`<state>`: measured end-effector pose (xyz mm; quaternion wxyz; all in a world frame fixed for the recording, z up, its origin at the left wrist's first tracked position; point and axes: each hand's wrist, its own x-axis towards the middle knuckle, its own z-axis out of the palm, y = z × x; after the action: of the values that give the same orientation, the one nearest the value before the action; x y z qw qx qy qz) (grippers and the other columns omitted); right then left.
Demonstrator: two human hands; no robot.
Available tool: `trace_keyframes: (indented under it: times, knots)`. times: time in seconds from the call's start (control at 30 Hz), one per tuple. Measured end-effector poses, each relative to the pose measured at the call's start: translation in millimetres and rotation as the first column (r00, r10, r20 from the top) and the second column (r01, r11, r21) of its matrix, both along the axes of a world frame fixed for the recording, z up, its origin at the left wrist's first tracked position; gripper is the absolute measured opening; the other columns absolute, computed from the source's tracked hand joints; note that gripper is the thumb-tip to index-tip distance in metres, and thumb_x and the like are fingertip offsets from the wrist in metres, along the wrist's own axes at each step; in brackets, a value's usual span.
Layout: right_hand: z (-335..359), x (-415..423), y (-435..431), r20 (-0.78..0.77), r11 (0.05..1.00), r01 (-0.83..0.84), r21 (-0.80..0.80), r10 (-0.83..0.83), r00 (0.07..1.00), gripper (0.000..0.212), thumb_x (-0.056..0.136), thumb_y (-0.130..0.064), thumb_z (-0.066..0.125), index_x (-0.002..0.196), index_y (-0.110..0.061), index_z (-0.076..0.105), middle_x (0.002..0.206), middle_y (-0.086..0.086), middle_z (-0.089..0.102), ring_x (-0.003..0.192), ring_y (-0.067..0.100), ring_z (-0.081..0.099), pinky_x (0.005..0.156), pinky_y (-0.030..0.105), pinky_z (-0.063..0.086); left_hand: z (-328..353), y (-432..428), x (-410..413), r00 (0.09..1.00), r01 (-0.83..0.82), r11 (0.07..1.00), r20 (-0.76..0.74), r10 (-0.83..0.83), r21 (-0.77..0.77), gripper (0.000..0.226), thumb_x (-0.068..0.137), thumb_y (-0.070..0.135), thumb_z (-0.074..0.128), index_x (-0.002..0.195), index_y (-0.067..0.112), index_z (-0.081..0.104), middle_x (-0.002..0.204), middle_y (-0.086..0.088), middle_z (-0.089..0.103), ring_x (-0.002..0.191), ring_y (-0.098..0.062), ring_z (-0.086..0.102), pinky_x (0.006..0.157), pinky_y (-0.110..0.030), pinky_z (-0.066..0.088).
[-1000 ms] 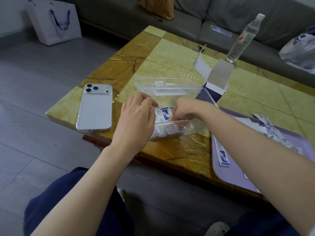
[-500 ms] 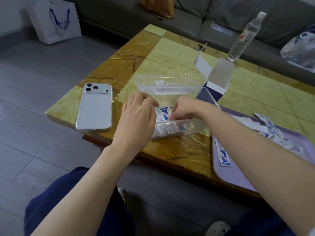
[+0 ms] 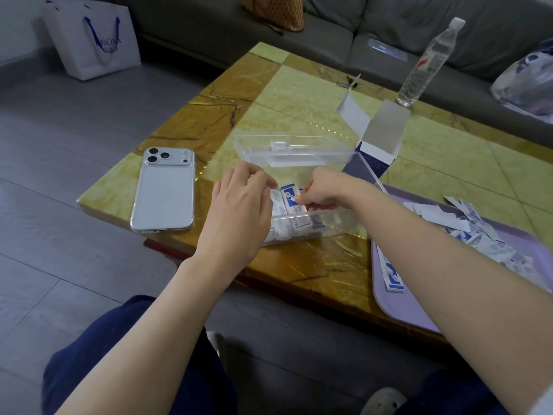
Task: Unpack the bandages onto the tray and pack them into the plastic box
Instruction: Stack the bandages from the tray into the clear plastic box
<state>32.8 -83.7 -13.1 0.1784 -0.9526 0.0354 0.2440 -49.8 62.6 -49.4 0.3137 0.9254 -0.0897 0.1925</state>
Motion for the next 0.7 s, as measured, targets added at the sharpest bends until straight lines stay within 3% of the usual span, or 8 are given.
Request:
trace_keyframes:
  times: [0.2,0.3,0.4,0.47,0.57,0.7]
  knots:
    - [-1.1,0.7,1.5,0.003,1.000,0.021,0.007,-0.021,1.000,0.024,0.089,-0.019,0.061,0.102,0.001,0.062,0.071,0.008,0.063,0.052,0.012,0.052,0.047,0.020,0.042,-0.9,-0.5,0.5,1.000,0.001,1.000,0.015,-0.001,0.005,0.030,0.091,0.018,0.034,0.103,0.010,0.061,0.109,-0.005,0.051,0.105,-0.021,0.046,0.085,-0.030,0.032]
    - [0.0,0.8,-0.4,0.044,1.000,0.010,0.013,-0.010,0.999,0.022,0.090,-0.020,0.060,0.097,0.001,0.062,0.089,0.016,0.069,0.062,0.019,0.061,0.059,0.027,0.052,-0.4,-0.6,0.5,1.000,-0.002,1.000,0.021,0.002,0.002,0.030,0.091,0.017,0.035,0.103,0.011,0.061,0.109,-0.005,0.051,0.105,-0.021,0.047,0.086,-0.031,0.033]
    - [6.1,-2.3,-2.8,0.196,0.988,-0.050,-0.147,0.079,0.977,0.029,0.091,-0.032,0.056,0.101,-0.006,0.063,0.096,0.010,0.068,0.084,0.026,0.064,0.078,0.038,0.053,1.9,-2.0,-0.9,0.999,-0.030,0.999,0.016,0.030,0.014,0.032,0.089,0.019,0.033,0.104,0.012,0.060,0.109,-0.005,0.052,0.105,-0.022,0.046,0.087,-0.032,0.032]
    - [12.3,-12.1,-5.7,0.371,0.988,-0.062,-0.140,0.111,0.922,0.026,0.092,-0.032,0.052,0.102,-0.010,0.063,0.099,0.004,0.067,0.090,0.025,0.061,0.082,0.037,0.050,3.5,-3.6,-2.7,0.996,-0.084,0.996,0.033,0.083,0.033,0.030,0.088,0.018,0.036,0.105,0.013,0.060,0.108,-0.005,0.054,0.103,-0.024,0.047,0.086,-0.035,0.032]
    - [20.2,-38.2,-17.2,0.595,0.988,-0.139,0.071,0.069,0.801,0.018,0.095,-0.025,0.049,0.107,-0.015,0.056,0.099,-0.002,0.060,0.085,0.015,0.056,0.081,0.039,0.049,7.2,-11.4,-7.0,0.983,-0.140,0.988,0.127,0.131,0.064,0.025,0.085,0.010,0.045,0.104,0.013,0.061,0.104,-0.005,0.057,0.101,-0.026,0.049,0.086,-0.036,0.033]
    - [13.1,-69.3,-50.3,0.816,0.962,-0.253,0.102,0.064,0.574,0.016,0.096,-0.022,0.047,0.106,-0.012,0.053,0.092,-0.006,0.052,0.075,0.005,0.045,0.067,0.028,0.045,12.3,-37.5,-13.7,0.972,-0.036,0.998,0.236,0.022,0.055,0.024,0.081,0.004,0.051,0.101,0.011,0.062,0.099,-0.006,0.059,0.097,-0.021,0.044,0.084,-0.030,0.027]
